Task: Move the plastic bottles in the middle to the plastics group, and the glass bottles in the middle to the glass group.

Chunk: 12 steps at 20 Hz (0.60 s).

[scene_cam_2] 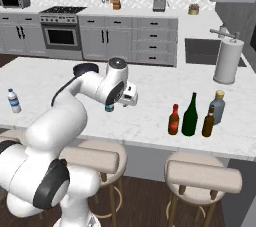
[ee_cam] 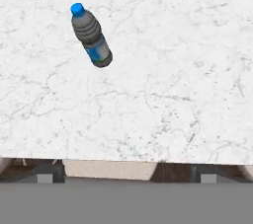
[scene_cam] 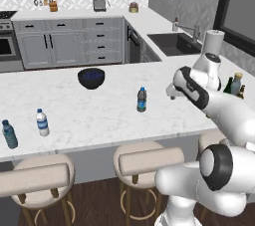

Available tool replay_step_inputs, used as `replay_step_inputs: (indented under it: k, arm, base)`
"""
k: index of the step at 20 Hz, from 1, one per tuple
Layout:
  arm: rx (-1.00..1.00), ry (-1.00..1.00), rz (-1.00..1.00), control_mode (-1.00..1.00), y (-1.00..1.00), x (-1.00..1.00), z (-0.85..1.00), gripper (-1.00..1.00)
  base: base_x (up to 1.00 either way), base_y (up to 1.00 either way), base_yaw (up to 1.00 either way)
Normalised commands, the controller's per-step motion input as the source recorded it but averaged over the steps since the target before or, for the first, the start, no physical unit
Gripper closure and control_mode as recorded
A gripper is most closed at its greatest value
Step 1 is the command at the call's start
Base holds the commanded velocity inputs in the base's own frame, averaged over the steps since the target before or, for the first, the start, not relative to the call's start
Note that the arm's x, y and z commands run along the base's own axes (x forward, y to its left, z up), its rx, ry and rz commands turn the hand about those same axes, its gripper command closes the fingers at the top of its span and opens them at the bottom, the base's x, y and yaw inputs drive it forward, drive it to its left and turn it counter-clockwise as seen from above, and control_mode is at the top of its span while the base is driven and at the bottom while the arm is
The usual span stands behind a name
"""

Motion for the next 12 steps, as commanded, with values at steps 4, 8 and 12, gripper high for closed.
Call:
replay_step_inputs:
  k: [4,8,12]
  arm:
    - [-0.12,0.02,0.15,-1.00,0.71,0.55,0.06,-1.00]
    - [-0.13,-0.01,0.08,-1.00,0.72,0.62,0.00,-1.00]
    - [-0.10,-0.01,0.04,-1.00,0.60,0.71,0.00,-1.00]
  base:
    - [0.00,0.00,0.00]
    - [0.00,0.00,0.00]
    - [0.00,0.00,0.00]
